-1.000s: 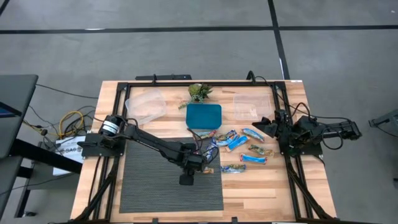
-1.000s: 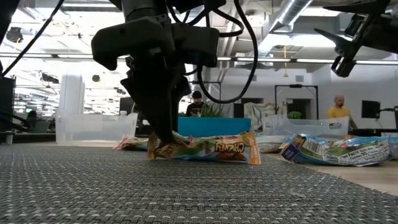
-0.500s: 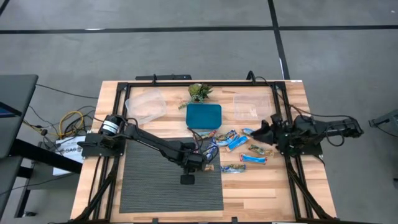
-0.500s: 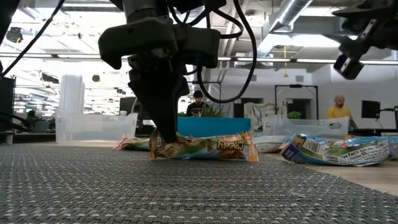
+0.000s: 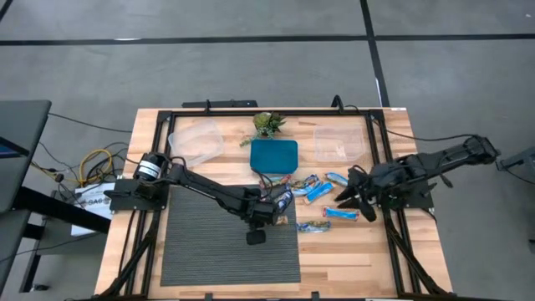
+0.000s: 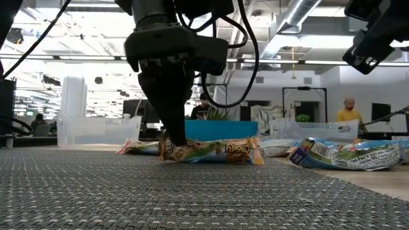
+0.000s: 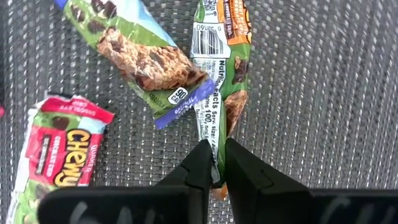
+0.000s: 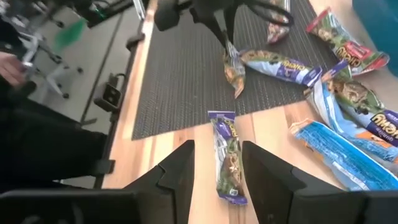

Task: Pick and place Granola Bars by type
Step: Put the yellow granola bar into the blue bin

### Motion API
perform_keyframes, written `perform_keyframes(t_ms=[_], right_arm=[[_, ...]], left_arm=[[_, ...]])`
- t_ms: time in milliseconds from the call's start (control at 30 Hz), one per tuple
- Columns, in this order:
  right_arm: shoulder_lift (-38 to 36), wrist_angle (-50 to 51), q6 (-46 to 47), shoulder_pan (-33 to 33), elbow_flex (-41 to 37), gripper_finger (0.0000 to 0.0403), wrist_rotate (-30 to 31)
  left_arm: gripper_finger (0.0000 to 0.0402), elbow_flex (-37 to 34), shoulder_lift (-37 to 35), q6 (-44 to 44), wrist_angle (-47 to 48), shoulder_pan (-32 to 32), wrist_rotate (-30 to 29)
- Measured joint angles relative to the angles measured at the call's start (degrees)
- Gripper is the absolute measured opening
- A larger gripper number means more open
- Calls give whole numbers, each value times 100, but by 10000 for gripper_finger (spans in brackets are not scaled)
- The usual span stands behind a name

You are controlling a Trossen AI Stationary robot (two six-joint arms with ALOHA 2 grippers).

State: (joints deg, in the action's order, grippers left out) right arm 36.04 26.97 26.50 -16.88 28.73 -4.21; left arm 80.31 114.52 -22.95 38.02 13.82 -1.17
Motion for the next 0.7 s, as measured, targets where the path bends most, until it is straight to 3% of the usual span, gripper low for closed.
perform_keyframes(t_ms=[167, 400, 700], right_arm=[[369, -5, -2, 2, 135, 124, -2], [369, -277, -71, 58, 268, 124, 157], [371, -346, -490, 362, 450, 124, 841]], left_arm=[[20, 91, -13, -581, 145, -111, -26], [13, 785, -439, -732, 947, -213, -209], [5, 911, -1125, -1300, 1351, -973, -1653]])
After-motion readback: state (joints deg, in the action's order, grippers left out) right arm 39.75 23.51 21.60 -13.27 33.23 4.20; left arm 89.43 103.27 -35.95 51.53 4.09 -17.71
